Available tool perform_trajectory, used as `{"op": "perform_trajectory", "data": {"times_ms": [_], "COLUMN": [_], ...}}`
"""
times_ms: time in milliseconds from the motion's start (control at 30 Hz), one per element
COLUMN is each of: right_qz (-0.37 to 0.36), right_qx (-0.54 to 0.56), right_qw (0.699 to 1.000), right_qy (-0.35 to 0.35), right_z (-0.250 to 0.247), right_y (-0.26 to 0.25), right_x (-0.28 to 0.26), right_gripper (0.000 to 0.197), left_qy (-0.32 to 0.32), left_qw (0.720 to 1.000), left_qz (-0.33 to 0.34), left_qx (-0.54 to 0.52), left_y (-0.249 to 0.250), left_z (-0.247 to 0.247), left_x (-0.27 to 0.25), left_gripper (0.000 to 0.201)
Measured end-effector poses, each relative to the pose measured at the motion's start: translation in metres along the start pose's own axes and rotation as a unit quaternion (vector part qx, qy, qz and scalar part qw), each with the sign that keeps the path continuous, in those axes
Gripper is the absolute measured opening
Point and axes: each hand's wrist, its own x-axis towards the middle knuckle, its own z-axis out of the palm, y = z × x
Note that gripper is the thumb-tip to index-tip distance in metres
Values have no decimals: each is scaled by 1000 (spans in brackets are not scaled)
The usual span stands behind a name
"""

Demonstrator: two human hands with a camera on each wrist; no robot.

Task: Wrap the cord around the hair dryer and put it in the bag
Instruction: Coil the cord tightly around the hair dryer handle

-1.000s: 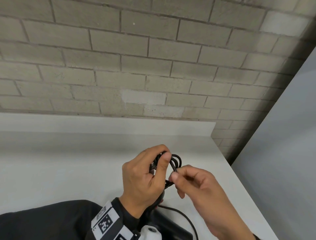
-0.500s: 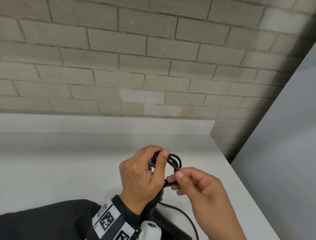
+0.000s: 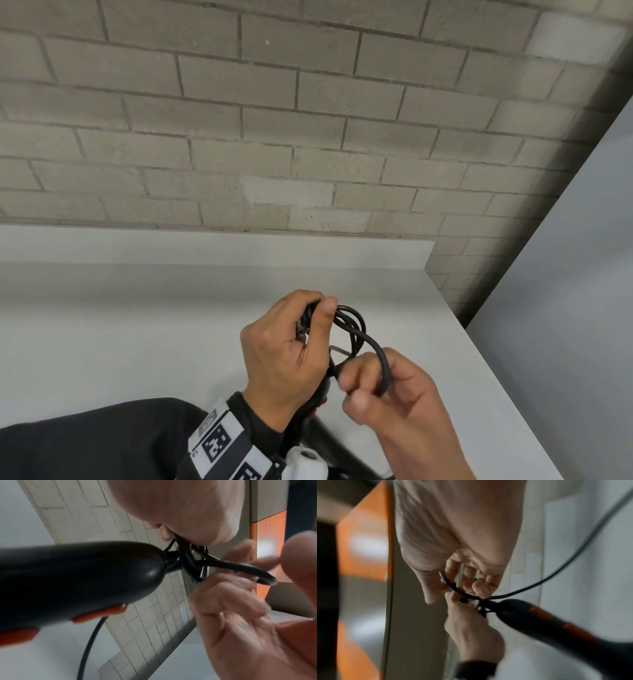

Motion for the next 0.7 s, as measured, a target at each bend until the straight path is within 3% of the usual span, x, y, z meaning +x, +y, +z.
{"op": "perform_trajectory", "data": {"times_ms": [100, 233, 300, 500, 600, 667, 700], "right_qz": [-107, -208, -225, -150, -59, 33, 64], "right_qx": [-205, -351, -378, -153, 48, 187, 187], "right_qw": [972, 908, 891, 963, 979, 976, 977], "right_qy": [52, 101, 112, 166, 192, 108, 75], "right_z": [3, 3, 4, -2, -16, -32, -40], "right_y": [16, 35, 37, 25, 12, 6, 2], "right_x": [-5, -8, -9, -15, -26, -39, -45], "right_gripper": [20, 18, 16, 34, 51, 55, 50], "left_qy": [-1, -8, -7, -11, -6, -1, -1], "left_qw": [1000, 1000, 1000, 999, 999, 1000, 1000], "left_qz": [-7, -14, -20, -41, -35, -29, -23], "left_qx": [2, -3, -6, -24, -11, 0, 4], "left_y": [0, 0, -1, 0, -4, -8, -9], "left_z": [1, 2, 3, 4, 2, 0, -1], "left_x": [-1, 0, -1, -6, -1, 3, 5], "left_gripper": [49, 49, 47, 45, 46, 48, 48]}}
